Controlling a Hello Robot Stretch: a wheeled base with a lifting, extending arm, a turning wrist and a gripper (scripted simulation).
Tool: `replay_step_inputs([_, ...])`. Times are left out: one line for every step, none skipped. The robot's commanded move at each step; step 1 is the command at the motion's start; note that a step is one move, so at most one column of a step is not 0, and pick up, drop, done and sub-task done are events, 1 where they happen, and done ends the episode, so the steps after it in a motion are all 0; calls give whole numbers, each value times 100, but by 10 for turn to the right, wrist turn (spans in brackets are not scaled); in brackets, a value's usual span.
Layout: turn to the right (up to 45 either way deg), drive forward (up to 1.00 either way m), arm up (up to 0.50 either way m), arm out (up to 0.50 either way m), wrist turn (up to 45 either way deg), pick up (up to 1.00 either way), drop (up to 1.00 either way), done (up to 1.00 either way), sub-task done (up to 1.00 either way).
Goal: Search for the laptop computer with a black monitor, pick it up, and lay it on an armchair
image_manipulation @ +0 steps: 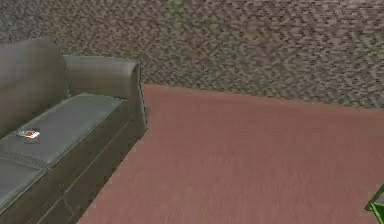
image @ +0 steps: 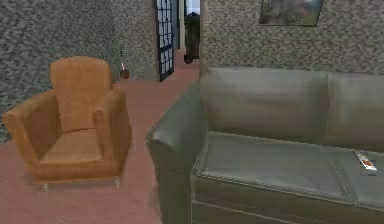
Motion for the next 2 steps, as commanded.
replay_step_inputs([-450, 0, 0, 0, 0, 0, 0, 0, 0])
replay_step_inputs([-150, 0, 0, 0, 0, 0, 0, 0, 0])
